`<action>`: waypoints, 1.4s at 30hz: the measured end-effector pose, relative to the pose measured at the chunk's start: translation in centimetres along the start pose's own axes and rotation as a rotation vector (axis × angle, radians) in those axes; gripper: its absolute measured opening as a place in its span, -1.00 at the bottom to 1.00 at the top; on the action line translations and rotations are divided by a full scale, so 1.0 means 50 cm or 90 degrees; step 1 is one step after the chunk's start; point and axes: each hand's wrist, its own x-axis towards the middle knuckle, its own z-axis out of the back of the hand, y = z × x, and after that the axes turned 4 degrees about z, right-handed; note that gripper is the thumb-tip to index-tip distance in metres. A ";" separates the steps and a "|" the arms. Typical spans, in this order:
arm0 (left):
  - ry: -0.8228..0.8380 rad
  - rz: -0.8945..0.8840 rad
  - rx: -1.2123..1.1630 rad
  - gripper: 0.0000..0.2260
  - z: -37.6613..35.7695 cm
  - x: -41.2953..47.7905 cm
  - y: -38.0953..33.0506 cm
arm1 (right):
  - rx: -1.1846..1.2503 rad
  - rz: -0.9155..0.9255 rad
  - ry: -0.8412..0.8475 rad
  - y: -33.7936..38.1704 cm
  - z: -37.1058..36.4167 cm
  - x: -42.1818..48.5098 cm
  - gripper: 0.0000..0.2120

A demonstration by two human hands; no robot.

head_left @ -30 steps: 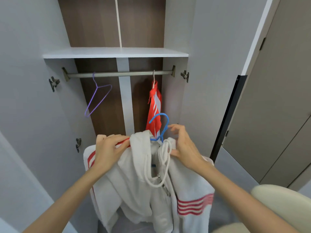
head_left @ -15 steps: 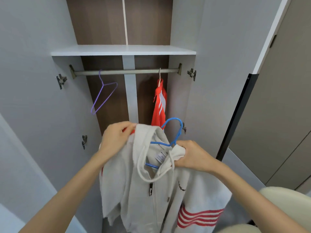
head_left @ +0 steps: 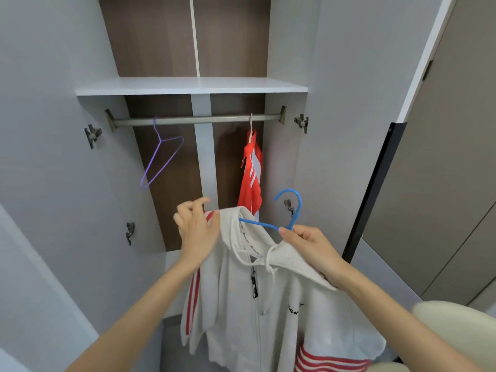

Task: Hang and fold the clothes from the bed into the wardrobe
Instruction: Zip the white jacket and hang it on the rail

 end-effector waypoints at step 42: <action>0.467 0.348 -0.712 -0.73 -0.050 -0.097 -0.115 | -0.275 -0.019 -0.228 -0.055 0.026 0.011 -0.53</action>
